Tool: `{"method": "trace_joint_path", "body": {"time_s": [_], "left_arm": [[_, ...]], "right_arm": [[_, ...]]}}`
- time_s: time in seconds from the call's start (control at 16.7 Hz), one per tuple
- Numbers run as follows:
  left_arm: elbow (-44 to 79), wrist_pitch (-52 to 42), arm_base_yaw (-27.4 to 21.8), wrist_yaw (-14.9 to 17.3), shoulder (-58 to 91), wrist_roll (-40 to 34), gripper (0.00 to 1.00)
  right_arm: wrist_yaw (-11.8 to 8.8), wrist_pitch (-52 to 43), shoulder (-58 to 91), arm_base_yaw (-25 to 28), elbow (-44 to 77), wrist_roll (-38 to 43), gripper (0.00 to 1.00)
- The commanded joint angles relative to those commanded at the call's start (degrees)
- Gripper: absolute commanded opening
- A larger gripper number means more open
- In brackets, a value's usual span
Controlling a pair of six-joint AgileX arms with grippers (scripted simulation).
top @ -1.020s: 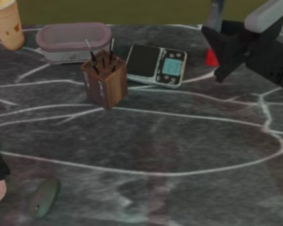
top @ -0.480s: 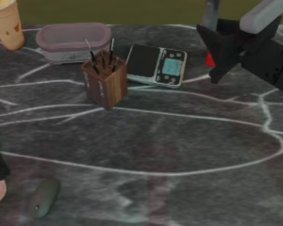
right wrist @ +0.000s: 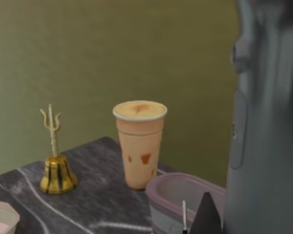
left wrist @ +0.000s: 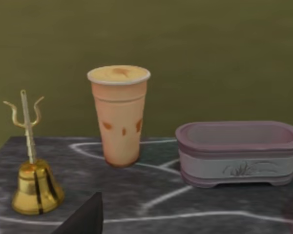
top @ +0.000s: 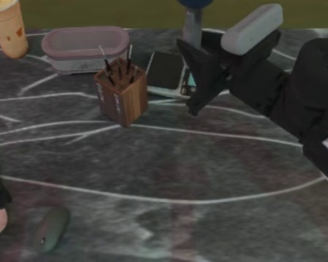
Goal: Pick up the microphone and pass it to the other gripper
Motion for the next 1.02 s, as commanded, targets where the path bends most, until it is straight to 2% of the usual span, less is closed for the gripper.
{"method": "trace_joint_path", "body": {"time_s": [0.12, 0.84, 1.02], "left_arm": [[0.00, 0.00, 0.00, 0.00, 0.00, 0.00, 1.00], [0.08, 0.05, -0.07, 0.04, 0.10, 0.00, 1.00], [2.82, 2.00, -2.35, 1.32, 3.86, 0.00, 1.00]], "right_arm": [[1.64, -0.21, -0.50, 1.65, 0.10, 0.02, 0.00], [1.68, -0.22, -0.51, 1.69, 0.10, 0.02, 0.00], [1.68, -0.22, -0.51, 1.69, 0.10, 0.02, 0.00]]}}
